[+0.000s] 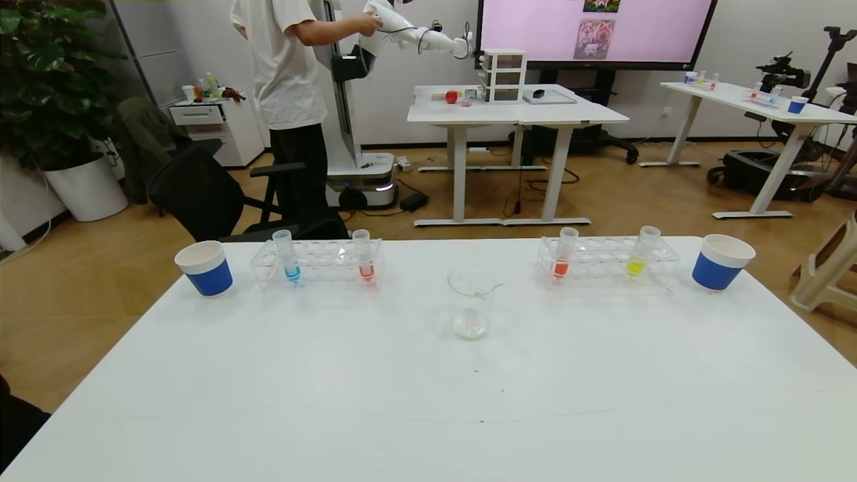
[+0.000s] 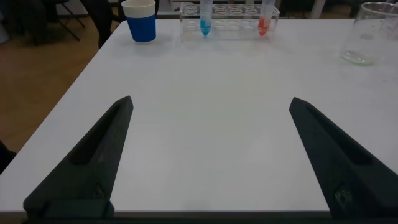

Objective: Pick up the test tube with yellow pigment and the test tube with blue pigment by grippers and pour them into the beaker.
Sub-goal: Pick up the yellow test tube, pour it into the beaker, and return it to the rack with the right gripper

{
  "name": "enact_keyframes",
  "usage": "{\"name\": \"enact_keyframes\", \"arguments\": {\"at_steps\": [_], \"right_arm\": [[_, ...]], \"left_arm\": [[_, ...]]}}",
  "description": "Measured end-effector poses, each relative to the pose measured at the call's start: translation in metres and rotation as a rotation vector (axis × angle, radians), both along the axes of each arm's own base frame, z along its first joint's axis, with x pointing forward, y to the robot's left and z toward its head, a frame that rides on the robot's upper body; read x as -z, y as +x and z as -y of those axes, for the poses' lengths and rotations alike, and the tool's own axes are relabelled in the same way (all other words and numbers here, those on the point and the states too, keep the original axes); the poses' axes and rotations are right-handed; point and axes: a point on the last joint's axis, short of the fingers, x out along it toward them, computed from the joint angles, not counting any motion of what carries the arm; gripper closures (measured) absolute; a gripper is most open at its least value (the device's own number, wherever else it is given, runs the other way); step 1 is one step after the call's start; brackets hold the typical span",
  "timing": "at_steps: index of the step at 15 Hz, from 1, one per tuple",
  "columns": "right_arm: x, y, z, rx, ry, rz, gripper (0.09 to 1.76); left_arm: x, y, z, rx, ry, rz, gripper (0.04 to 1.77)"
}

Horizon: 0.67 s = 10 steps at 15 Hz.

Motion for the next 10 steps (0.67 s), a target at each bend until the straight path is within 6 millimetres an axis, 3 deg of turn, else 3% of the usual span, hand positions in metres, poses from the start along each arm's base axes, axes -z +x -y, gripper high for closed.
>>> {"name": "enact_keyframes", "arguments": {"at_steps": [3, 5, 10], "right_arm": [[-0.036, 0.01, 0.0, -0.011, 0.012, 0.039, 0.11], [-0.067, 0.03, 0.0, -0.012, 0.019, 0.071, 0.11], [-0.124, 0.125, 0.002, 0.032, 0.025, 0.072, 0.11]], "left_arm": [[0.0, 0.0, 0.0, 0.0, 0.0, 0.0, 0.06], [0.0, 0.0, 0.0, 0.0, 0.0, 0.0, 0.06], [0.0, 0.0, 0.0, 0.0, -0.001, 0.0, 0.06]]}}
